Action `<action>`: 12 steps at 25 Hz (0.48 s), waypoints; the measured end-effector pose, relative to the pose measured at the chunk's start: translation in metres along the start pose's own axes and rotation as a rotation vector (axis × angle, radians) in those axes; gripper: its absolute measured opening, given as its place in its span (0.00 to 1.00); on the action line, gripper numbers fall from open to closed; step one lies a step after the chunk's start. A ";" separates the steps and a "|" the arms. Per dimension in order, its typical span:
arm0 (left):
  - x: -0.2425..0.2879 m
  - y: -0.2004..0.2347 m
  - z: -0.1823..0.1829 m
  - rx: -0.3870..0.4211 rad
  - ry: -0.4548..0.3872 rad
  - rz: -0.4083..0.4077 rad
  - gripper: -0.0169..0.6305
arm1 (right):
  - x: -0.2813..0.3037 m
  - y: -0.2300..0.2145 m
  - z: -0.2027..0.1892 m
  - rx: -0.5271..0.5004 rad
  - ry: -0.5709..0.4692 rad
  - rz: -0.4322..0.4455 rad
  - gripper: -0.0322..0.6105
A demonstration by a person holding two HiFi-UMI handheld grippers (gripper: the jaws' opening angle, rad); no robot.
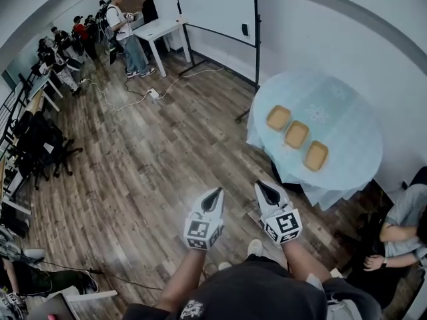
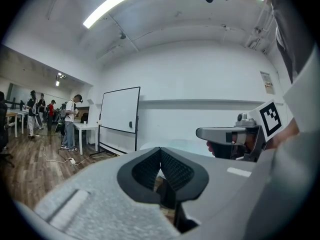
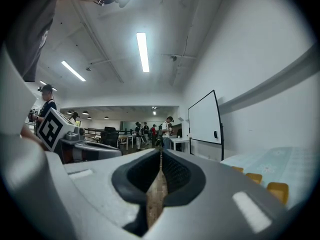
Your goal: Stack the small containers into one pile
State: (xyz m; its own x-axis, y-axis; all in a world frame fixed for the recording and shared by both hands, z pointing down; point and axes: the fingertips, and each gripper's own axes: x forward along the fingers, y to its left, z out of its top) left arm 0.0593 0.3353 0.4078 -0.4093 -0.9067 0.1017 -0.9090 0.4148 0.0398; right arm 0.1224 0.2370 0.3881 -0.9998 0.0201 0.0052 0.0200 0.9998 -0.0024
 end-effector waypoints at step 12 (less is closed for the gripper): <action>0.109 -0.017 0.006 0.024 0.026 -0.009 0.03 | 0.020 -0.112 -0.006 0.023 -0.025 -0.043 0.05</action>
State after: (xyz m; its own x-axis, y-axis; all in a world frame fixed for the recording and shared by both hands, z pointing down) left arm 0.0296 0.2290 0.4118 -0.3997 -0.9078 0.1269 -0.9142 0.4049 0.0170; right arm 0.0998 0.1254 0.3939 -0.9995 -0.0229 -0.0196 -0.0223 0.9994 -0.0261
